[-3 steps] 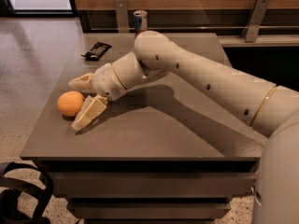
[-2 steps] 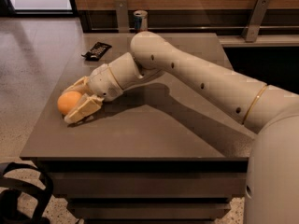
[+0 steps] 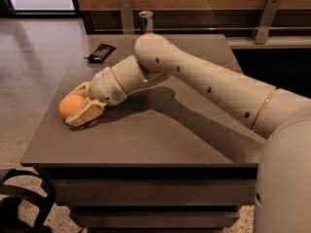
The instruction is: Pick orange
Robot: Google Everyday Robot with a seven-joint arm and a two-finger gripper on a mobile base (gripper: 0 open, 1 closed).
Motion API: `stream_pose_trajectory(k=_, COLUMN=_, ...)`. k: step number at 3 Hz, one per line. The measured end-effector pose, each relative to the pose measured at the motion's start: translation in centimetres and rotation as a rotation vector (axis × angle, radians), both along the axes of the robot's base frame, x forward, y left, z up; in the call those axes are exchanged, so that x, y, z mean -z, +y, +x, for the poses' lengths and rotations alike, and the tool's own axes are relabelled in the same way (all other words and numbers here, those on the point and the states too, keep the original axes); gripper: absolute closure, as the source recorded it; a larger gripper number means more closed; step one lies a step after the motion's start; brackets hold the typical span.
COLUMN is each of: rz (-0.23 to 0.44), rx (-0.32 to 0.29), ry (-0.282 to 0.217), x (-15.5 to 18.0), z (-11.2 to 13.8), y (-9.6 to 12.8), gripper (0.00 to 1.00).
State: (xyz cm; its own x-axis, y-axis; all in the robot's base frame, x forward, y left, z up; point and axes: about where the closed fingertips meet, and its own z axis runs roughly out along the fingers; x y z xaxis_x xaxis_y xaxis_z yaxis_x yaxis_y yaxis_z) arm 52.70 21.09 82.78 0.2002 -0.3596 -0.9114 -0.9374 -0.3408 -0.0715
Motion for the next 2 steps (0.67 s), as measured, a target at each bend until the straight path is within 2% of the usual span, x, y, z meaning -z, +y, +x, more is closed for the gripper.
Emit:
stream_pose_trajectory(k=1, rz=0.0, rx=-0.004, ry=0.001, x=0.03, z=-0.14, y=0.18, gripper=1.0)
stream_pose_trajectory(k=2, rz=0.0, rx=-0.004, ry=0.001, x=0.03, z=-0.14, y=0.18, gripper=1.0)
